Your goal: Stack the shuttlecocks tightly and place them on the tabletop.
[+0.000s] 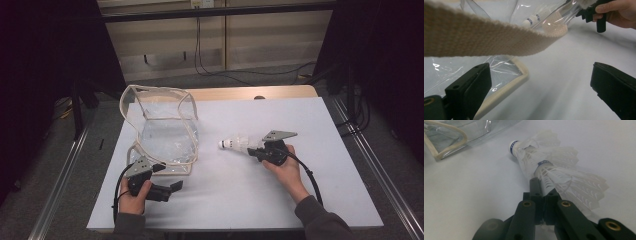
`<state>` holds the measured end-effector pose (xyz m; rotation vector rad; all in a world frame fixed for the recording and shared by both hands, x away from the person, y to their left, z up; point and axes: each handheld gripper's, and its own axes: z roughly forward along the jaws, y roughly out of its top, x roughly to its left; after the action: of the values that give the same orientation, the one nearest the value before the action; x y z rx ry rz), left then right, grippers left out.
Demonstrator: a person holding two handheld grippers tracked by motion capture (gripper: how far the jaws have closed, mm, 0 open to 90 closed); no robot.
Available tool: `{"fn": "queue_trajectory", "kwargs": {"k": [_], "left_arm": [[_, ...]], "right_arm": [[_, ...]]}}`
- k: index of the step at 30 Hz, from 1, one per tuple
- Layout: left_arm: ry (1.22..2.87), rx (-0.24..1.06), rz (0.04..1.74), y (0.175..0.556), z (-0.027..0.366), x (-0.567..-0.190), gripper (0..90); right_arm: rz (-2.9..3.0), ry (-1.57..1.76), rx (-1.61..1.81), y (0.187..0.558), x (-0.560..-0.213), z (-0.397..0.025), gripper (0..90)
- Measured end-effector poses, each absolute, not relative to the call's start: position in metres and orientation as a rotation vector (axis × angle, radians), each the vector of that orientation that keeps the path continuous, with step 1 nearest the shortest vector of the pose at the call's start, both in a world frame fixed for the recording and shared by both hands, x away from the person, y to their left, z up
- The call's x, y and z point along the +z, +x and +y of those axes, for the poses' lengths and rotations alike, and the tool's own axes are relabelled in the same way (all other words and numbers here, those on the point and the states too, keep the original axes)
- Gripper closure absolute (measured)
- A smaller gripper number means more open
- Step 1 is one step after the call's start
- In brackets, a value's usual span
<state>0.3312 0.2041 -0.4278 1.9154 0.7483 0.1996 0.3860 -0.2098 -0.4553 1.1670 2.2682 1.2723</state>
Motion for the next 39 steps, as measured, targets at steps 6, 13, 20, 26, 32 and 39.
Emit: {"fn": "queue_trajectory", "kwargs": {"k": [6,13,20,26,32,39], "left_arm": [[1.915,0.2,0.748,0.331,0.204,-0.428,3.5],[1.914,0.198,0.747,0.331,0.204,-0.428,3.5],[1.912,0.197,0.748,0.331,0.204,-0.428,3.5],[1.909,0.196,0.747,0.331,0.205,-0.427,3.5],[1.914,0.195,0.744,0.331,0.204,-0.427,3.5],[1.913,0.198,0.745,0.331,0.203,-0.427,3.5]], "right_arm": [[2.271,1.182,1.271,0.386,-0.456,-0.209,83.4],[2.264,1.199,1.268,0.385,-0.456,-0.21,77.8],[2.258,1.214,1.277,0.382,-0.453,-0.212,70.6],[2.244,1.215,1.286,0.377,-0.449,-0.216,65.0],[2.23,1.236,1.305,0.371,-0.446,-0.222,61.9],[2.233,1.234,1.302,0.367,-0.443,-0.224,69.7]]}}
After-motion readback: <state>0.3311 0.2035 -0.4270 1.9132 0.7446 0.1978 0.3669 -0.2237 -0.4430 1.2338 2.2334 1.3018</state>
